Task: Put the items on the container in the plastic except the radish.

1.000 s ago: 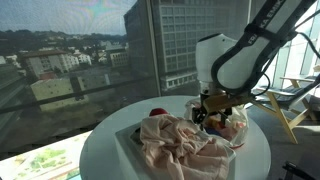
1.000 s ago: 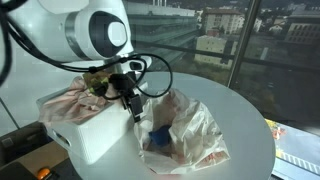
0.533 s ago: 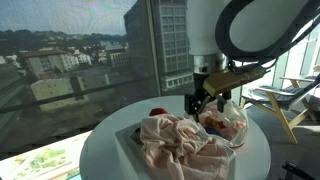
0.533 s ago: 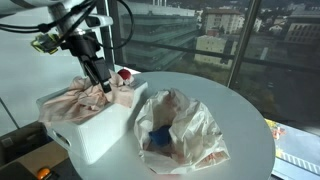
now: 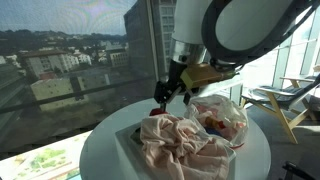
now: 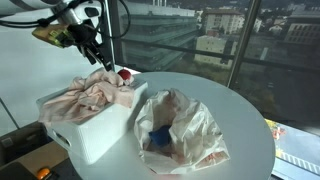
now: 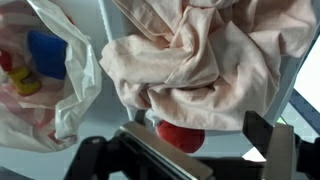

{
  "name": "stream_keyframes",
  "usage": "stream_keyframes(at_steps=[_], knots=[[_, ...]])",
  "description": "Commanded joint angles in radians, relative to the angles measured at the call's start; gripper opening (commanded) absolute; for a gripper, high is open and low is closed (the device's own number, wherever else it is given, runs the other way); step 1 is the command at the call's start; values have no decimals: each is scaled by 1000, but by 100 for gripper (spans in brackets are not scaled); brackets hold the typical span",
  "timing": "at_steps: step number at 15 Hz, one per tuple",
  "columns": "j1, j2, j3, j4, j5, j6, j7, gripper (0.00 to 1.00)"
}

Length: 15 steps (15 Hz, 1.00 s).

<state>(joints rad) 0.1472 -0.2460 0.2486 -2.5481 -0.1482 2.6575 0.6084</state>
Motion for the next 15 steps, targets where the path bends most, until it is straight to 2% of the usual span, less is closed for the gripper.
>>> stream_keyframes(at_steps=[1, 3, 5, 7, 8, 10, 15], knots=[[17, 176, -48, 60, 144, 112, -182, 100], [42, 250, -60, 80, 289, 126, -315, 100], [40, 313, -50, 107, 383, 106, -413, 100], [27, 348, -43, 126, 413, 72, -459, 100], [23, 355, -39, 132, 429, 55, -487, 75], [27, 326, -41, 121, 406, 29, -466, 66], [40, 221, -44, 100, 370, -88, -401, 27]])
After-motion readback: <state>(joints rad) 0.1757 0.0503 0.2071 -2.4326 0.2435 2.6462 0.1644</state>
